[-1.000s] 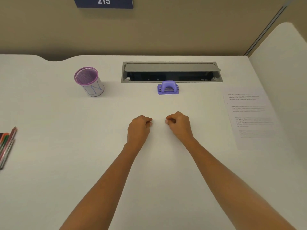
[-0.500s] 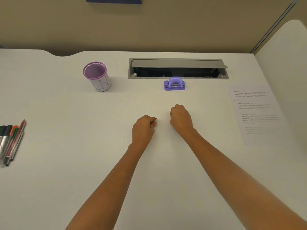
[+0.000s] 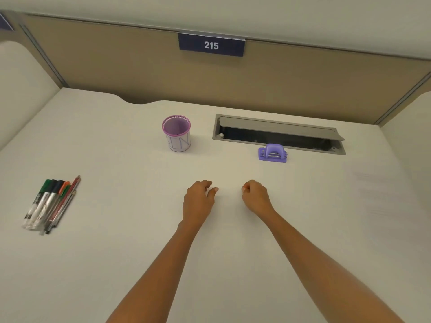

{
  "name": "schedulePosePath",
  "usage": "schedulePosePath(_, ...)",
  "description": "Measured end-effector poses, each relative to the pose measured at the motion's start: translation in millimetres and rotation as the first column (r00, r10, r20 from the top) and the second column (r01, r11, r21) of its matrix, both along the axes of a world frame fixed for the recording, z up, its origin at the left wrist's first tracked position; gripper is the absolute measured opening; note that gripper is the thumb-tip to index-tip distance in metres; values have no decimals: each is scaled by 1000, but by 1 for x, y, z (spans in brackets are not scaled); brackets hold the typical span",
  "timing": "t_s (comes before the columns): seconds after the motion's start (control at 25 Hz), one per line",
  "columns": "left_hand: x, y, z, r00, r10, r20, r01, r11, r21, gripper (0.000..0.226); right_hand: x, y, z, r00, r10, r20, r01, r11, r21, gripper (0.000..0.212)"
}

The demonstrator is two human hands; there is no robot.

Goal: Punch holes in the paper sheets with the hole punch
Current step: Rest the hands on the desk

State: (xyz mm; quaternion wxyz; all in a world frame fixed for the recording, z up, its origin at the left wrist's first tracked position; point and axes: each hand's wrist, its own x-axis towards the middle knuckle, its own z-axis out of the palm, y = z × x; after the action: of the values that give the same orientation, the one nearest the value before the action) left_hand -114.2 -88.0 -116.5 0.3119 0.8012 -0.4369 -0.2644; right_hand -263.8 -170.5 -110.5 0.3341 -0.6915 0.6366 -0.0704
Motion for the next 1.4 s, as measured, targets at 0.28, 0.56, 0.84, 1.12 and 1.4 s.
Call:
schedulePosePath(0.28,67,-21,24,975,170,143,-158,983,-89,44,135,-5,36,961,37,275,-45,999,22,25)
schedulePosePath(0.56,127,-67,43,950,233,206,-195,962,-189,46,215,-77,66,952,119,281,-50,969,-242,23)
schedulePosePath(0.84,144,-77,36,948,205,243,-174,974,-143,51,227,-104,64,963,262,70,-221,909,-355,26)
schedulePosePath(1.12,148,-69,33,947,200,251,-176,978,-114,51,232,-109,69,960,271,64,-240,921,-306,25)
schedulePosePath(1.4,153,-60,31,942,201,267,-183,979,-94,49,236,-116,72,963,228,146,-203,964,-169,23)
